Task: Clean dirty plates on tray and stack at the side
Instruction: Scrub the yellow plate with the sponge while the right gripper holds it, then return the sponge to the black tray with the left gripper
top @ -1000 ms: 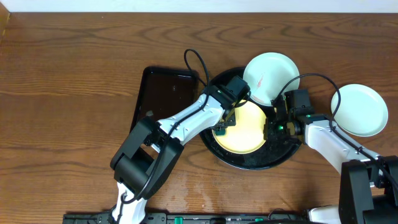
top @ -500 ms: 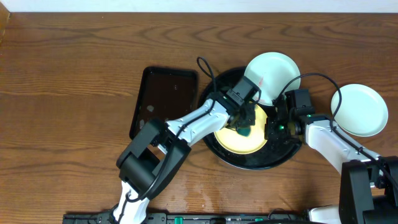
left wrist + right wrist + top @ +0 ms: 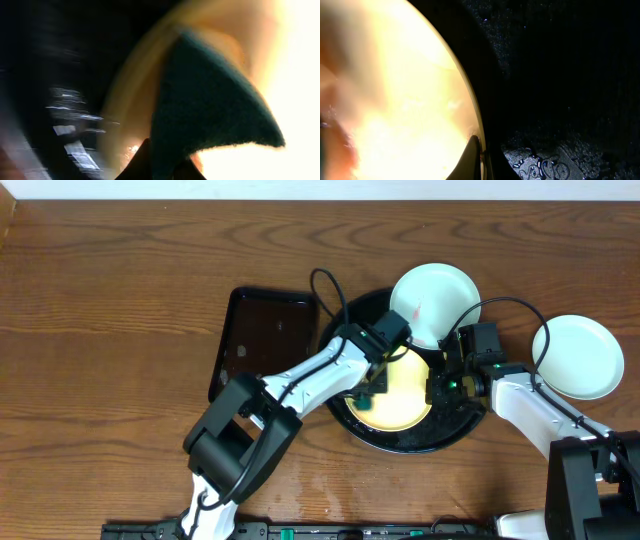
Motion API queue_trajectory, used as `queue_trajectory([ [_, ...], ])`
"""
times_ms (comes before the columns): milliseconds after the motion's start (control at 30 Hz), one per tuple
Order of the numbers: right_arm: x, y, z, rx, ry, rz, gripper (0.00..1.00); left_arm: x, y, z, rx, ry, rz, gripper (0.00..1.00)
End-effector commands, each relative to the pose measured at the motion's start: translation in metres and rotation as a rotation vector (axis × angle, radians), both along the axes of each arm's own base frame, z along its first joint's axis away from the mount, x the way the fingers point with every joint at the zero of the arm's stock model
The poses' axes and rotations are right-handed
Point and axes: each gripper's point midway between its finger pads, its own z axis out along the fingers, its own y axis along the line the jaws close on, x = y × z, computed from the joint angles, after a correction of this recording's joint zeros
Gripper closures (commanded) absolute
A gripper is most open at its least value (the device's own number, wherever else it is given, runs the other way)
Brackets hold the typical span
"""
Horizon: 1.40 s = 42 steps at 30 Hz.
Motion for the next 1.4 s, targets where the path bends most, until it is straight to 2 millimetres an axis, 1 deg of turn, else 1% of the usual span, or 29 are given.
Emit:
queue_trajectory([
  [0,-0.021,-0.019,-0.023,-0.112,0.078,0.002,0.99,0.026,0.084,-0.014,0.383,-0.128,0.052,0.92],
  [133,-0.021,-0.019,-0.023,-0.112,0.078,0.002,0.99,0.032,0.076,0.008,0.363,-0.144,0.043,0.92],
  [233,-0.021,-0.019,-0.023,-0.112,0.078,0.002,0.99,0.034,0.064,0.034,0.300,-0.162,0.045,0.92],
  [267,-0.022,-0.019,-0.023,-0.112,0.078,0.002,0.99,0.034,0.059,0.043,0.265,-0.165,0.048,0.92],
  [300,-0.022,-0.019,-0.024,-0.112,0.079,0.002,0.99,0.031,0.051,0.057,0.193,-0.162,0.051,0.92],
  [400,-0.022,-0.019,-0.024,-0.112,0.079,0.002,0.99,0.028,0.043,0.086,0.102,-0.191,0.041,0.92],
  [500,-0.022,-0.019,-0.024,-0.112,0.079,0.002,0.99,0.028,0.046,0.114,0.068,-0.239,0.005,0.92],
  [533,-0.022,-0.019,-0.024,-0.112,0.079,0.002,0.99,0.027,0.053,0.125,0.063,-0.252,0.000,0.92],
  [600,-0.022,-0.019,-0.024,-0.112,0.079,0.002,0.99,0.027,0.067,0.137,0.070,-0.259,-0.004,0.92],
  [633,-0.022,-0.019,-0.023,-0.112,0.078,0.002,0.99,0.029,0.078,0.142,0.082,-0.261,0.000,0.91],
  [667,-0.021,-0.019,-0.023,-0.112,0.078,0.002,0.99,0.031,0.086,0.144,0.093,-0.260,0.004,0.88],
  [700,-0.021,-0.019,-0.023,-0.112,0.078,0.002,0.99,0.036,0.100,0.145,0.109,-0.256,0.007,0.88],
  [733,-0.021,-0.019,-0.023,-0.112,0.077,0.002,0.99,0.039,0.107,0.144,0.119,-0.251,0.008,0.88],
  [767,-0.021,-0.019,-0.023,-0.112,0.076,0.002,0.99,0.043,0.121,0.139,0.134,-0.237,0.027,0.88],
  [800,-0.021,-0.019,-0.023,-0.112,0.075,0.002,0.99,0.047,0.138,0.129,0.149,-0.214,0.073,0.88],
  [900,-0.021,-0.019,-0.023,-0.111,0.076,0.002,0.99,0.051,0.164,0.099,0.177,-0.173,0.135,0.88],
  [933,-0.021,-0.019,-0.023,-0.111,0.075,0.002,0.99,0.052,0.172,0.085,0.183,-0.162,0.155,0.88],
  [1033,-0.021,-0.019,-0.023,-0.111,0.076,0.002,0.99,0.051,0.186,0.051,0.194,-0.137,0.187,0.87],
  [1100,-0.021,-0.019,-0.023,-0.111,0.076,0.002,0.99,0.050,0.193,0.039,0.201,-0.122,0.202,0.86],
  [1167,-0.021,-0.019,-0.023,-0.111,0.076,0.002,0.99,0.050,0.196,0.038,0.196,-0.116,0.212,0.85],
  [1233,-0.020,-0.019,-0.023,-0.111,0.072,0.001,0.99,0.053,0.196,0.047,0.182,-0.127,0.219,0.72],
  [1267,-0.017,-0.018,-0.023,-0.109,0.061,0.001,0.94,0.053,0.193,0.056,0.159,-0.134,0.211,0.63],
  [1333,-0.013,-0.018,-0.021,-0.108,0.045,0.004,0.95,0.053,0.188,0.070,0.125,-0.147,0.200,0.51],
  [1367,-0.009,-0.017,-0.016,-0.105,0.031,0.004,0.99,0.051,0.183,0.085,0.084,-0.165,0.198,0.44],
])
